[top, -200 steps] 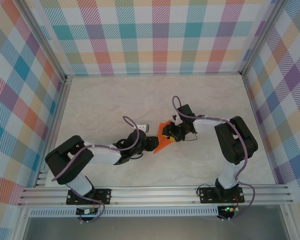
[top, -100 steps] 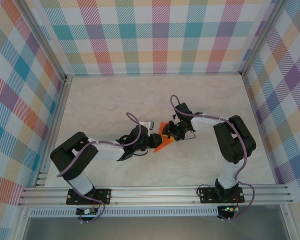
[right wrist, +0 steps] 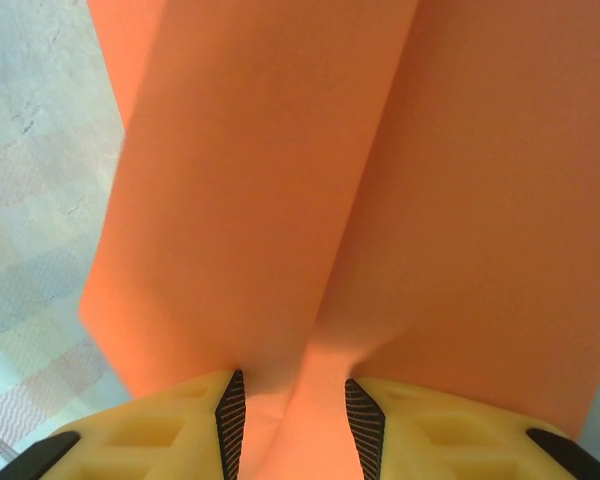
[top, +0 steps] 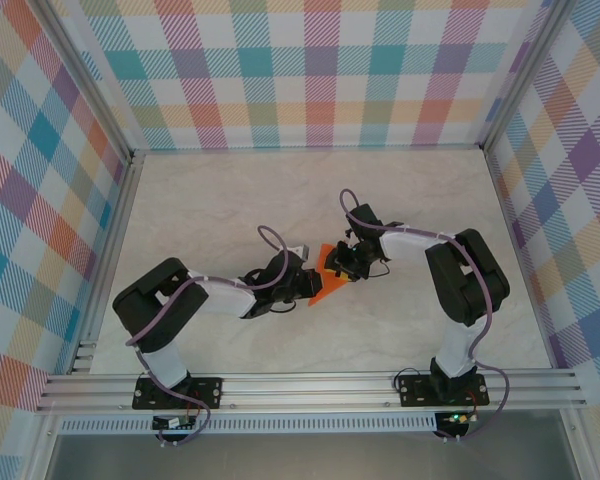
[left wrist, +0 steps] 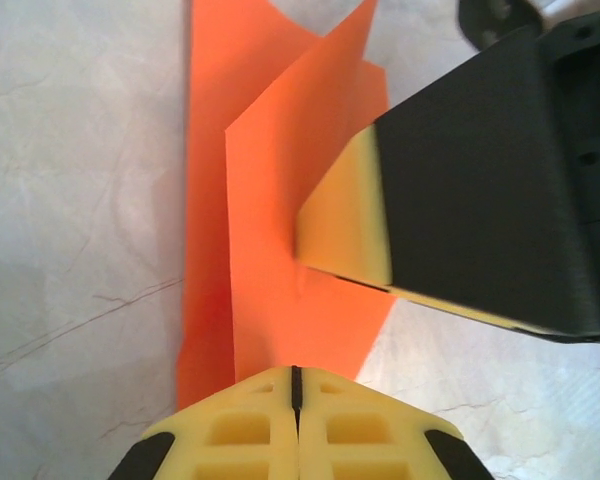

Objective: Fold a paper plane with a square sheet of paper (pick it up from the middle)
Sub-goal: Fourth fold the wing at the center of the table.

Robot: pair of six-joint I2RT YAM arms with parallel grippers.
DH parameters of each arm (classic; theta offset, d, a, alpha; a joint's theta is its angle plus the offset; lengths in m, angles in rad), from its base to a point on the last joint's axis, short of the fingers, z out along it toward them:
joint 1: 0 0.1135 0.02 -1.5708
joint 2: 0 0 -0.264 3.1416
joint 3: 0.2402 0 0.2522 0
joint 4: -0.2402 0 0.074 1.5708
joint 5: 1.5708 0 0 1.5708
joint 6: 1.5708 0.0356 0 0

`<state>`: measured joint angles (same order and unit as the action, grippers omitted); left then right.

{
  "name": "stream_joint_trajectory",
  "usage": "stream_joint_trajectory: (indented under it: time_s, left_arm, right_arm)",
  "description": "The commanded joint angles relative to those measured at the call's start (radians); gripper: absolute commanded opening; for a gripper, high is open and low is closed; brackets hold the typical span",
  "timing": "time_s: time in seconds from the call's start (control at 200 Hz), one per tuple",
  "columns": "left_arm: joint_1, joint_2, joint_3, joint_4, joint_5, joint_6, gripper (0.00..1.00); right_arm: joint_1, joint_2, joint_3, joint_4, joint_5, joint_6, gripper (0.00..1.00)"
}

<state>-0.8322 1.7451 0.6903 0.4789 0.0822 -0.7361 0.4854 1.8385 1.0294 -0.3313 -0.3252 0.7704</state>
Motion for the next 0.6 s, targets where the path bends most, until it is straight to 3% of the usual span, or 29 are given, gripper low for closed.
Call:
stream_joint_trajectory:
  time_s: [0.0, 0.595]
  left_arm:
    - [0.008, 0.021, 0.029, -0.039, -0.030, 0.018, 0.05]
    - [0.008, 0.032, 0.050, -0.079, -0.062, 0.028, 0.05]
  right_arm:
    - [-0.010, 0.093, -0.049, -0.130, 0.196, 0.011, 0.38]
    - [-0.001, 0.117, -0.046, -0.162, 0.254, 0.038, 0.39]
